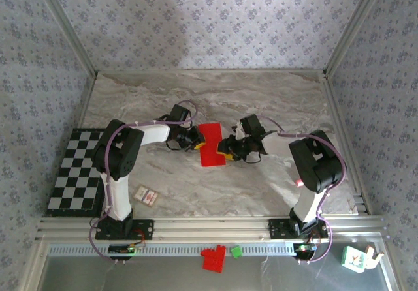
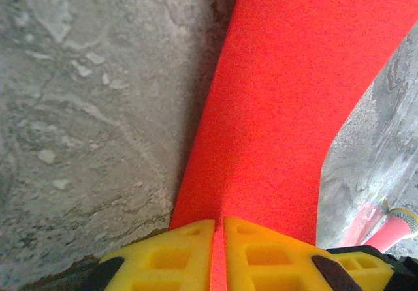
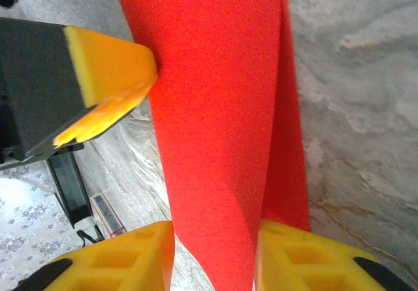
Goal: Fold a paper plane with a square sheet of paper (pick it up from the middle)
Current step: Fold the triangle a second time at the center of the table.
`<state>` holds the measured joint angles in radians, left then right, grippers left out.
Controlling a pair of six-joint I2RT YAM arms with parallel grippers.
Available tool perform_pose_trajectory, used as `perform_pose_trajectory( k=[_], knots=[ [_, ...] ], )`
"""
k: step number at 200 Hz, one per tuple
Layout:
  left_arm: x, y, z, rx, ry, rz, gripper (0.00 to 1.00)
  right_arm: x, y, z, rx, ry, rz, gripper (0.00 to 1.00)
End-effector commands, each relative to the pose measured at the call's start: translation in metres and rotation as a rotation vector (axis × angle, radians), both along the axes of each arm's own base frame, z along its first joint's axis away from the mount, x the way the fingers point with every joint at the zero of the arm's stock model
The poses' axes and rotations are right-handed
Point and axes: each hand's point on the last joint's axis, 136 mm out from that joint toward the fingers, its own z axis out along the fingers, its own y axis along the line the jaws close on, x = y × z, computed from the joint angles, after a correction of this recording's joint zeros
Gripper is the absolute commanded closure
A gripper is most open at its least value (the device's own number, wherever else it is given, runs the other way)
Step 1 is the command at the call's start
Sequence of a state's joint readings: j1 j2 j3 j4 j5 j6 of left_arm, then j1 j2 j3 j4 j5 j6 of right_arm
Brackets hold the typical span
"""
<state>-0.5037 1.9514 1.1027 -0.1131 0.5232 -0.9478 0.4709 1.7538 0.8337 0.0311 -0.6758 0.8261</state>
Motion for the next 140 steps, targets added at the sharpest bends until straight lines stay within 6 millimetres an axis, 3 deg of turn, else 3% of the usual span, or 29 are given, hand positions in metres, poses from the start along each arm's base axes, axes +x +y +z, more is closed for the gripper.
perform_pose_trajectory(
  k=[1,70,140],
  knots=[
    [-0.016,0.015,-0.030,0.089,0.104,0.026,0.86,-0.012,-0.003,-0.004,0.011,0.073,-0.012,0.66],
    [-0.015,0.015,-0.029,0.087,0.105,0.028,0.86,-0.012,-0.005,0.000,0.029,0.102,-0.045,0.77],
    [-0.013,0.011,-0.024,0.073,0.091,0.022,0.86,-0.025,-0.010,-0.004,0.012,0.149,-0.051,0.85]
  ],
)
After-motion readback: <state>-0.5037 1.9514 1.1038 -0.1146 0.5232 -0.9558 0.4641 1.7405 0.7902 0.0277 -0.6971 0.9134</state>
